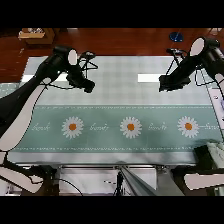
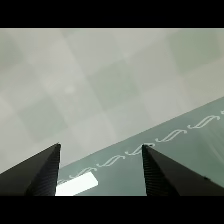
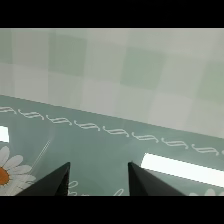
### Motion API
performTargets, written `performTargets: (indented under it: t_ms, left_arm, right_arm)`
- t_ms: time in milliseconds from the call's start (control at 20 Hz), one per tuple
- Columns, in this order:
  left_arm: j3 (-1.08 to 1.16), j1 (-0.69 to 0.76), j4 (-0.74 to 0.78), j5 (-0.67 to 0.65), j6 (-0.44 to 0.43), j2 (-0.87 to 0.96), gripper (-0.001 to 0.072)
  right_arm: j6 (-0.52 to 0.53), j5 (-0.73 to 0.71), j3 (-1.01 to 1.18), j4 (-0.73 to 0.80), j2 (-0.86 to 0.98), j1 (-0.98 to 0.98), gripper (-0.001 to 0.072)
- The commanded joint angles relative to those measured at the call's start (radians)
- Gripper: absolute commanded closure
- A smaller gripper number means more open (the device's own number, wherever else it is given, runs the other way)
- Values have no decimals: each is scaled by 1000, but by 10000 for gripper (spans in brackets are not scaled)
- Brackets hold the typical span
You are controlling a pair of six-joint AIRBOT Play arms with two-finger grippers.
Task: Fold the shirts.
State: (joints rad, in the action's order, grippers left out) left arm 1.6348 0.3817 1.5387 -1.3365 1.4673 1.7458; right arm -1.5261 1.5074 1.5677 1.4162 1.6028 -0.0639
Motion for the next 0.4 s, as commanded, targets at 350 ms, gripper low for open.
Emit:
performTargets:
  t_ms: [350]
  left_arm:
    - [60, -9, -4, -16, 38, -45, 124]
  right_arm:
    - [0, 1, 1, 0, 0, 0, 257]
